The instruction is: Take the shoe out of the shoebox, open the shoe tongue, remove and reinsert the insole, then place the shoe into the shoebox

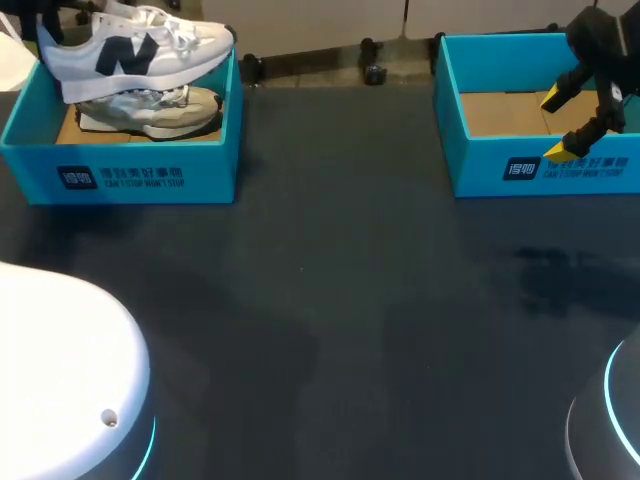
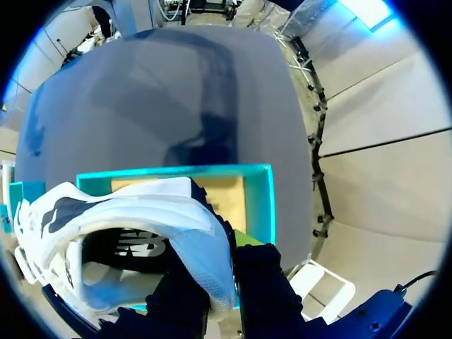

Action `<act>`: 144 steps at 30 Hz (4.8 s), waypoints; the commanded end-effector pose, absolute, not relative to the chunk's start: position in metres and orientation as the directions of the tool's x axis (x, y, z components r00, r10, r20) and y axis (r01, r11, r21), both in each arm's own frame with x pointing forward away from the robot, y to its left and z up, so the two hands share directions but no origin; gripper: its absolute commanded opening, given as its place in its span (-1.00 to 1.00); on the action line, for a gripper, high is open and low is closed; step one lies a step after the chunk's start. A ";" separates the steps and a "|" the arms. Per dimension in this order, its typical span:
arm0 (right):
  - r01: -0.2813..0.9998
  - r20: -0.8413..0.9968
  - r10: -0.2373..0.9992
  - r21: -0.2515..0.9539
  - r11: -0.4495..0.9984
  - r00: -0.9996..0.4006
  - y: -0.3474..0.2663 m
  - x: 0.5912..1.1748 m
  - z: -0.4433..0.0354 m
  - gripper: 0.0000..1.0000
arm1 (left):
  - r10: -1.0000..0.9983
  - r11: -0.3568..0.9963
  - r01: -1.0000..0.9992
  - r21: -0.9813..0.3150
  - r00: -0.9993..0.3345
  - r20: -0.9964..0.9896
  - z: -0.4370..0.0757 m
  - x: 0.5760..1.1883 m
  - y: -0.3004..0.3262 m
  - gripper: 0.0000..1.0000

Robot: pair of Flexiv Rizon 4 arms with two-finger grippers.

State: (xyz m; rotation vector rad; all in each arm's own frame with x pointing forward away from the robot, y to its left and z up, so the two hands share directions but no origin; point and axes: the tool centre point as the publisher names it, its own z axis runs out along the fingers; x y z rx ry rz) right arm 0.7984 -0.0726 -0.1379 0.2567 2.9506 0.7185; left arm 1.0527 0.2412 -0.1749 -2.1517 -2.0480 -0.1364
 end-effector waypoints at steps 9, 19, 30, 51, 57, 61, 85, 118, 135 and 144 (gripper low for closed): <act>0.142 -0.049 0.185 0.460 0.876 -0.982 -0.072 0.800 -0.138 1.00 | 0.977 0.009 0.999 0.039 -0.017 0.215 -0.148 0.994 0.202 -1.00; 0.142 -0.049 0.185 0.460 0.876 -0.982 -0.072 0.800 -0.138 1.00 | 0.966 0.042 0.995 0.089 -0.063 0.250 -0.142 0.950 0.158 -1.00; 0.142 -0.049 0.185 0.460 0.876 -0.982 -0.072 0.800 -0.138 1.00 | 0.963 0.028 0.994 0.106 -0.055 0.265 -0.151 0.900 0.106 -1.00; 0.142 -0.049 0.185 0.460 0.876 -0.982 -0.072 0.800 -0.138 1.00 | 0.964 -0.014 0.993 0.114 -0.017 0.264 -0.161 0.830 0.028 -1.00; 0.142 -0.049 0.185 0.460 0.876 -0.982 -0.072 0.800 -0.138 1.00 | 0.964 -0.035 0.992 0.118 0.002 0.267 -0.162 0.814 0.012 -1.00; 0.142 -0.049 0.185 0.460 0.876 -0.982 -0.072 0.800 -0.138 1.00 | 0.964 -0.049 0.992 0.120 0.015 0.267 -0.162 0.804 0.000 -1.00; 0.142 -0.049 0.185 0.460 0.876 -0.982 -0.072 0.800 -0.138 1.00 | 0.961 -0.054 0.994 0.098 0.025 0.275 -0.175 0.780 -0.048 -1.00; 0.142 -0.049 0.185 0.460 0.876 -0.982 -0.072 0.800 -0.138 1.00 | 0.953 -0.035 0.997 0.062 0.014 0.303 -0.257 0.774 -0.051 -1.00; 0.142 -0.049 0.185 0.460 0.876 -0.982 -0.072 0.800 -0.138 1.00 | 0.942 -0.015 0.998 0.058 -0.005 0.335 -0.316 0.769 -0.064 -1.00; 0.142 -0.049 0.185 0.460 0.876 -0.982 -0.072 0.800 -0.138 1.00 | 0.937 0.001 0.999 0.042 -0.015 0.348 -0.336 0.764 -0.062 -1.00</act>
